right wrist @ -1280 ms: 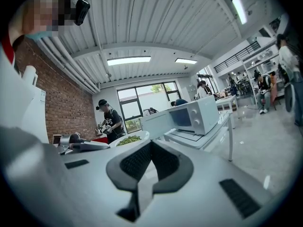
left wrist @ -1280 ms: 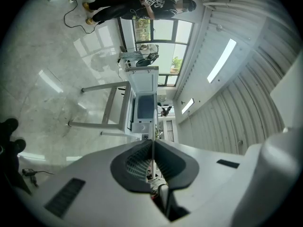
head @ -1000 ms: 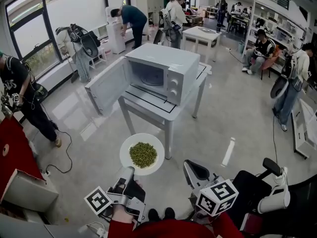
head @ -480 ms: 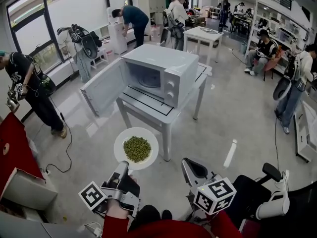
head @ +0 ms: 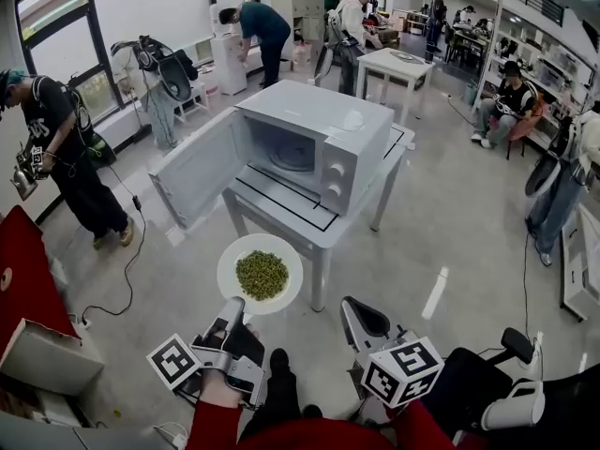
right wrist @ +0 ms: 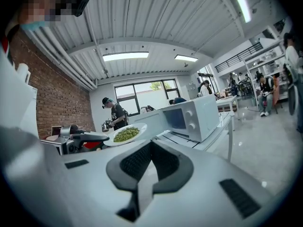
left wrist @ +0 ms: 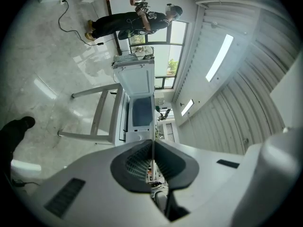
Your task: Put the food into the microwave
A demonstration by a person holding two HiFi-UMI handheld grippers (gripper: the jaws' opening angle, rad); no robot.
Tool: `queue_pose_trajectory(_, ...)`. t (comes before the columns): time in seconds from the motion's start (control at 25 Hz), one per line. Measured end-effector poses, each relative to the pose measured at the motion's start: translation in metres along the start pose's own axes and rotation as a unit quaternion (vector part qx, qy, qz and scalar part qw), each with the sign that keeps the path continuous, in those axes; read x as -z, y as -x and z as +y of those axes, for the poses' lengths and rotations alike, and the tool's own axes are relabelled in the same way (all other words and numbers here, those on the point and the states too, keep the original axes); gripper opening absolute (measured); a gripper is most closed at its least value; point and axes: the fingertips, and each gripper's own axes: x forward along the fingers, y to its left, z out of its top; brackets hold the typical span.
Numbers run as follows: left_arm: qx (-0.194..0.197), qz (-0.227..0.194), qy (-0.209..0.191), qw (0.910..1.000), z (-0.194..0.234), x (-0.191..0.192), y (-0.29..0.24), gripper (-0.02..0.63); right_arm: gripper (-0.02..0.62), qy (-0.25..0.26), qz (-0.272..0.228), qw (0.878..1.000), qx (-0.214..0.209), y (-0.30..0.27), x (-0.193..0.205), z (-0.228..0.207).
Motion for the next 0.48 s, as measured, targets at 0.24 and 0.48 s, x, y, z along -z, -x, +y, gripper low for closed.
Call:
queue_pose_trajectory(0.24, -0.001, 0.017, -0.001, 0.9999, 0.011, -0.037, -0.053, 0.025, 0.014, -0.001, 0.0, 1.0, 0.013, -0.053, -0.01, -0.012)
queue_pose_trajectory(0.48, 0.001, 0.037, -0.004, 0.9993, 0.007, -0.074, -0.113, 0.025, 0.014, -0.005, 0.007, 0.999, 0.036, -0.114, -0.031, -0.024)
